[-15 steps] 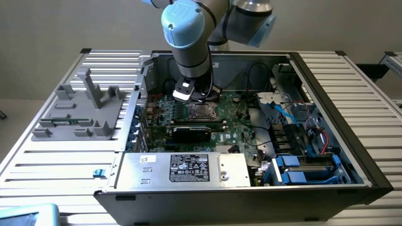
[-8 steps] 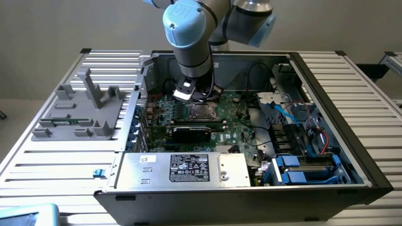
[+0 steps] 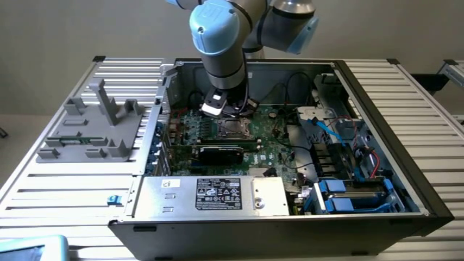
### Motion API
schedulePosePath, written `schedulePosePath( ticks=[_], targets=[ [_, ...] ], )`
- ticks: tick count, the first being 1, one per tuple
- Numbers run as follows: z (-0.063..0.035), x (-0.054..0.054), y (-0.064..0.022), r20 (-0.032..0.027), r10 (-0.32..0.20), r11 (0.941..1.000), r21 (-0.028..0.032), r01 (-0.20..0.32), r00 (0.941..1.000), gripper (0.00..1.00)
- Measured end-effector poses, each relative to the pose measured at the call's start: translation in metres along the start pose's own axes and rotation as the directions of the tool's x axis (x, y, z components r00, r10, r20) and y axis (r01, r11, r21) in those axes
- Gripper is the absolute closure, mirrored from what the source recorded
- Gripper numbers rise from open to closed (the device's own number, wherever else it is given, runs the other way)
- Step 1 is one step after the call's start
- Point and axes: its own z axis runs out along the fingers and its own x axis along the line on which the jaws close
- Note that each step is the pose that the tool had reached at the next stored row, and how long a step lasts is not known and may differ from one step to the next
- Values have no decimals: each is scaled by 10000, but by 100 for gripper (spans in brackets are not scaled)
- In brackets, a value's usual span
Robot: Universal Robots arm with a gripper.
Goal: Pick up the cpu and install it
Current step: 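Install the first cpu locking lever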
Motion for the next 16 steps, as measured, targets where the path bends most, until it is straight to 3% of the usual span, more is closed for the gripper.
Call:
schedulePosePath(
  ticks=[16],
  targets=[
    [5, 24, -12, -50, 117, 9999, 2, -117, 9999, 88]
  ],
)
